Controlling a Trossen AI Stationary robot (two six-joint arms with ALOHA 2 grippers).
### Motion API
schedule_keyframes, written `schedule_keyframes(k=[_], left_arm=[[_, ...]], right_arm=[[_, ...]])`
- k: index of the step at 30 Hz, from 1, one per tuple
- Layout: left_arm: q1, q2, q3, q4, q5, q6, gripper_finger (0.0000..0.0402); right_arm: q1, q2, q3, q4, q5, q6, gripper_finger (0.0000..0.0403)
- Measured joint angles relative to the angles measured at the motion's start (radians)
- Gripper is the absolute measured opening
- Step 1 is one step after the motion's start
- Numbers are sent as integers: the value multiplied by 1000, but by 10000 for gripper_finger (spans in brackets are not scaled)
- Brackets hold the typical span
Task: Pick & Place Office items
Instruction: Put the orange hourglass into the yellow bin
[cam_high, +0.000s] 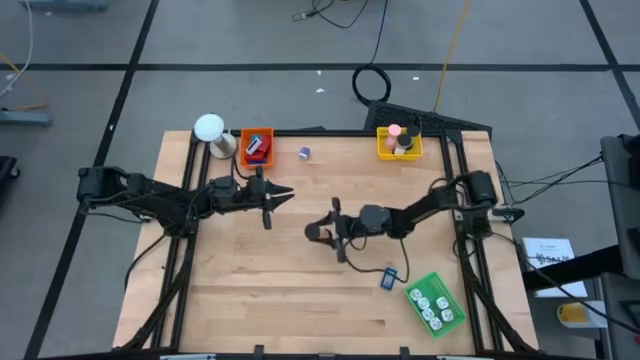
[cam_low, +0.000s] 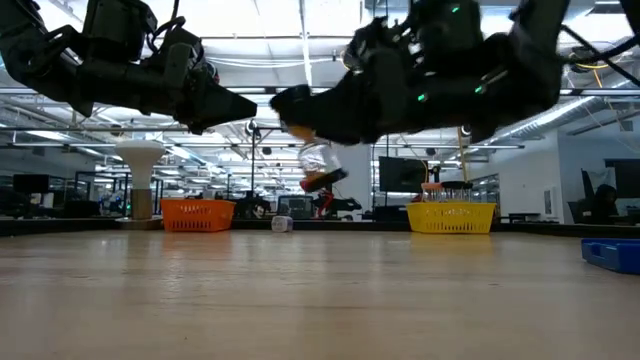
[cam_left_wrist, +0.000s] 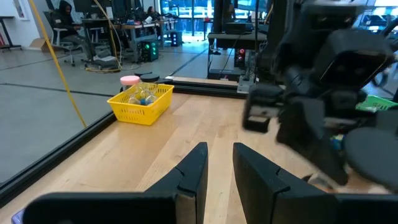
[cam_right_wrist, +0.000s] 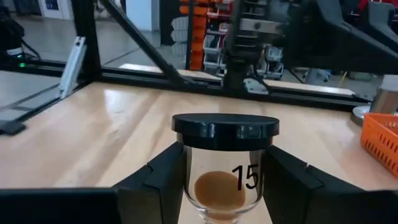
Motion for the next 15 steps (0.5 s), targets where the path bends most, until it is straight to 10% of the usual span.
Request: schedule_keyframes(k=[15], left_arm=[[0, 0, 0, -1, 0, 0, 76]], right_arm=[[-83, 263, 201, 71, -65, -15, 164]])
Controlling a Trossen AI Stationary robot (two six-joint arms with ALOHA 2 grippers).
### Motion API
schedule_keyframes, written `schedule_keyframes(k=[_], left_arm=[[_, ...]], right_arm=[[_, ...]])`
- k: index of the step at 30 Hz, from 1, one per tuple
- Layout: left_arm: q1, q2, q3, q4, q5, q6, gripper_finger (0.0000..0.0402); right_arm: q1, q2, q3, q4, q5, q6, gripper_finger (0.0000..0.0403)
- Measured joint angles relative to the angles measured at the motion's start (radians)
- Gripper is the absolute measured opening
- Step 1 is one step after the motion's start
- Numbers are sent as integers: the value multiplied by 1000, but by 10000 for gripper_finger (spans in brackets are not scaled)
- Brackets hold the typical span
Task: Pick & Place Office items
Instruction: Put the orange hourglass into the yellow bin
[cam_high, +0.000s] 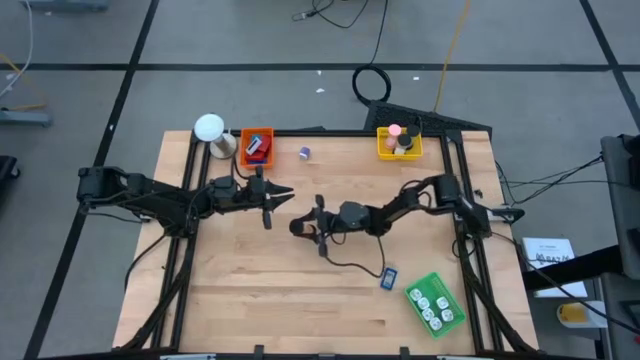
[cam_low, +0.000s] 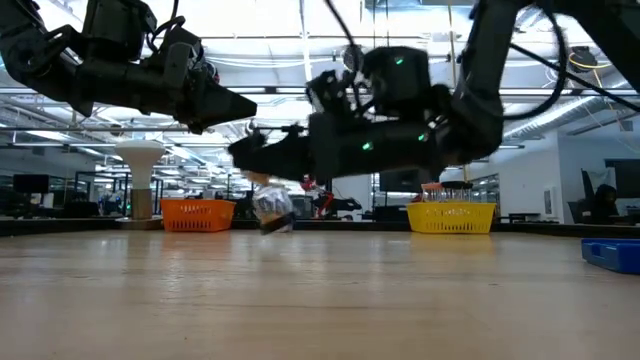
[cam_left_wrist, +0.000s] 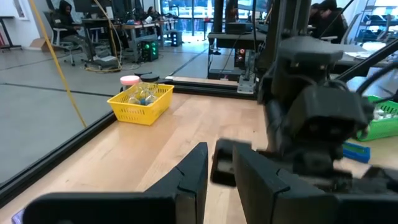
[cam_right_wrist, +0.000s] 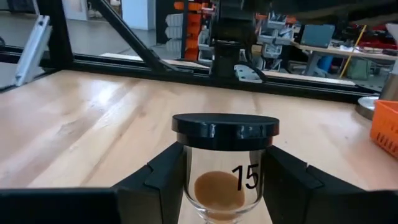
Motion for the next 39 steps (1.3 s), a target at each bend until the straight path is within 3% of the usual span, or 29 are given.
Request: schedule_keyframes(k=[25, 29, 33, 39], left_arm=[[0, 0, 0, 2, 0, 0, 76], [0, 0, 0, 1, 0, 0, 76], [0, 0, 0, 1, 0, 0, 76], [0, 0, 0, 1, 0, 0, 76]], right_arm=[[2, 47, 38, -17, 9, 26, 192], [10, 47, 38, -48, 58, 37, 210], [28, -3, 36, -152, 108, 55, 243], [70, -162, 37, -448, 256, 53, 289]])
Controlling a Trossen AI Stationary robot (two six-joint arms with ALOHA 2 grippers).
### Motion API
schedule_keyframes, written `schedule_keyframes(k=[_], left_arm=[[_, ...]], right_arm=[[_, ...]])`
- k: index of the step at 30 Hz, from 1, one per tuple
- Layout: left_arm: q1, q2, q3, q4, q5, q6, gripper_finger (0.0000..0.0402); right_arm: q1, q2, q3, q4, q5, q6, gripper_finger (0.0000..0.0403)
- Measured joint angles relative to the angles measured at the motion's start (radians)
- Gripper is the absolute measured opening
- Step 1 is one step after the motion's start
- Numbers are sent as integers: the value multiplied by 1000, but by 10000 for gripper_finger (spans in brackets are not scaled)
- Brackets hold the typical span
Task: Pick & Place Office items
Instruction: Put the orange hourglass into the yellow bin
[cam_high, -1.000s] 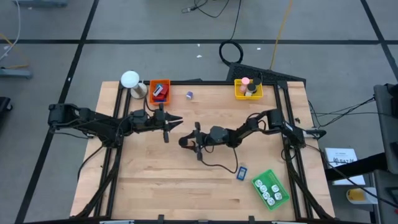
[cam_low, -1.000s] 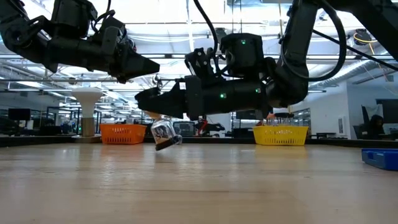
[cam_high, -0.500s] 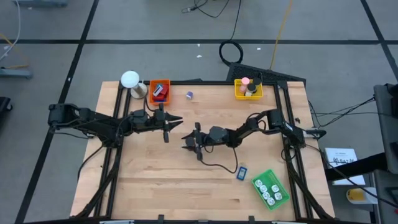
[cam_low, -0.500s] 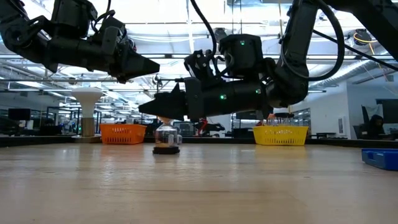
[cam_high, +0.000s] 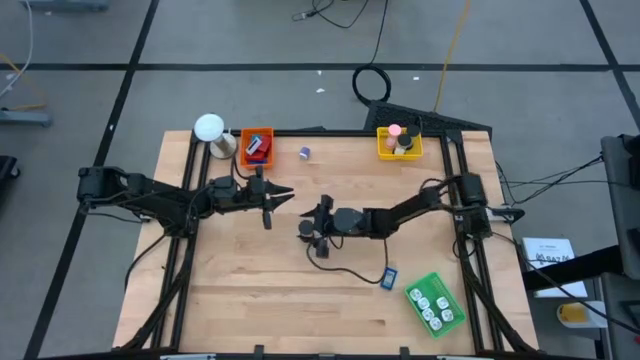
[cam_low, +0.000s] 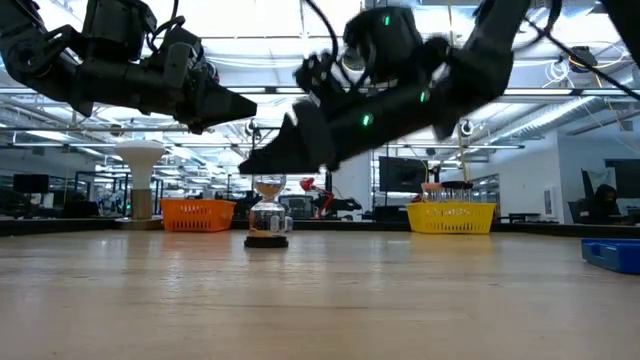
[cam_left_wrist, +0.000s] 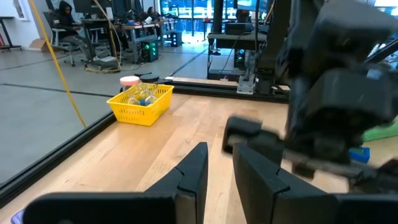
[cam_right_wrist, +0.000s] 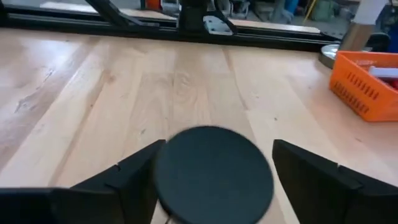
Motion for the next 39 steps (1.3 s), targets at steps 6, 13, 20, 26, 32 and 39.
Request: schedule_keyframes(k=[6, 13, 20, 26, 32, 39], left_arm=[[0, 0, 0, 0, 0, 0, 76], [0, 0, 0, 0, 0, 0, 76], [0, 0, 0, -1, 0, 0, 76], [0, 0, 0, -2, 0, 0, 76], [0, 0, 0, 1, 0, 0, 76], [0, 0, 0, 1, 0, 0, 76]], right_arm=[[30, -172, 0, -275, 61, 100, 302], [23, -251, 1, -408, 63, 204, 308], [32, -181, 3, -371, 56, 191, 343], [10, -114, 18, -240, 4, 191, 363], [-9, -56, 18, -163, -17, 187, 340], [-7, -39, 18, -125, -17, 155, 253]])
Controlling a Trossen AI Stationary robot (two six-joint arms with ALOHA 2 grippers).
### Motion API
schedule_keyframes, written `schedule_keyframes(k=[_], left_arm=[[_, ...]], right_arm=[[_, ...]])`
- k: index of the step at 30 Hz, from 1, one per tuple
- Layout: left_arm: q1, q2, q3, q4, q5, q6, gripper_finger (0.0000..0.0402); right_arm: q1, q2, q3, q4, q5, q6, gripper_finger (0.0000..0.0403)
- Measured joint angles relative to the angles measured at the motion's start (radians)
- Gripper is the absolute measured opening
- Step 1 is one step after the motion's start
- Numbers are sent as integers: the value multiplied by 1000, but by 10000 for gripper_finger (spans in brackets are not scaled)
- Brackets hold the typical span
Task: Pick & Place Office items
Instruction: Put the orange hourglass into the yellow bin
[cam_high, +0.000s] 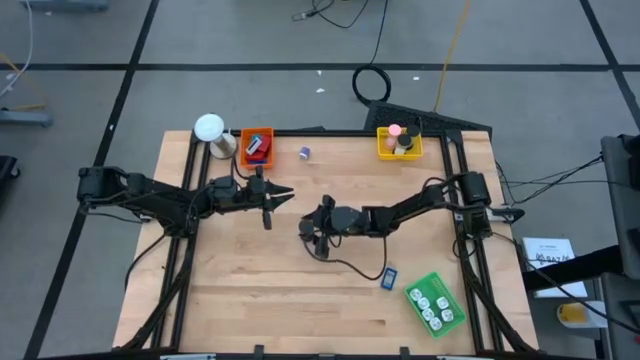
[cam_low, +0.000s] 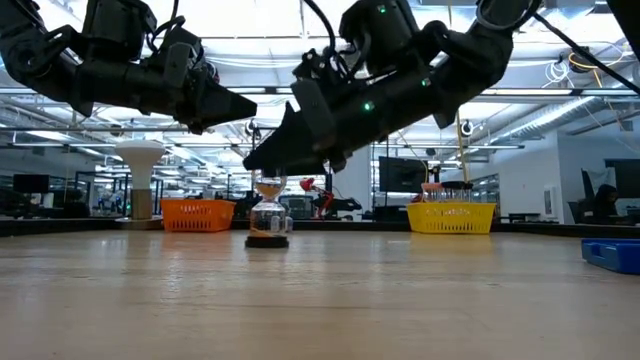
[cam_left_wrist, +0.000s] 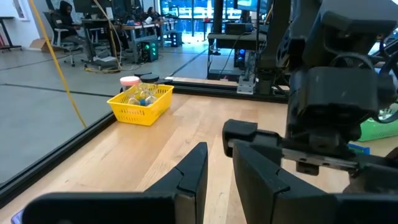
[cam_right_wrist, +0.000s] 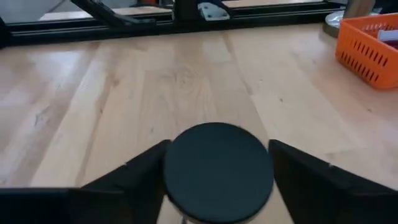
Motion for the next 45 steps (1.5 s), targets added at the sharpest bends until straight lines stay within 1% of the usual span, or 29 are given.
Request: schedule_keyframes(k=[3, 4, 6, 10, 13, 17, 19, 22, 26, 29, 31, 35, 40, 45], left_arm=[[0, 0, 0, 0, 0, 0, 76], [0, 0, 0, 0, 0, 0, 76], [0, 0, 0, 0, 0, 0, 76], [0, 0, 0, 0, 0, 0, 76], [0, 0, 0, 0, 0, 0, 76], [0, 0, 0, -1, 0, 0, 76], [0, 0, 0, 0, 0, 0, 76], [0, 0, 0, 0, 0, 0, 76], [0, 0, 0, -1, 0, 0, 76], [0, 0, 0, 0, 0, 0, 76], [0, 0, 0, 0, 0, 0, 76], [0, 0, 0, -1, 0, 0, 76], [0, 0, 0, -1, 0, 0, 76], [0, 0, 0, -1, 0, 0, 76]], right_arm=[[6, 3, 0, 3, 1, -12, 204], [9, 3, -1, 13, 1, -25, 194], [15, -3, -1, 33, 1, -48, 194], [21, -54, -1, -23, 7, -55, 194], [20, -139, -1, -149, 103, -64, 194], [-12, -296, -13, -346, 271, -59, 194], [-50, -375, -51, -396, 336, -51, 194], [-131, -505, -142, -408, 373, -19, 194], [-275, -655, -278, -406, 373, 11, 194], [-386, -715, -352, -382, 372, 13, 194], [-446, -730, -380, -338, 363, -1, 194], [-541, -706, -396, -274, 288, -44, 194], [-598, -657, -396, -253, 286, -98, 194], [-630, -627, -396, -246, 289, -106, 194]])
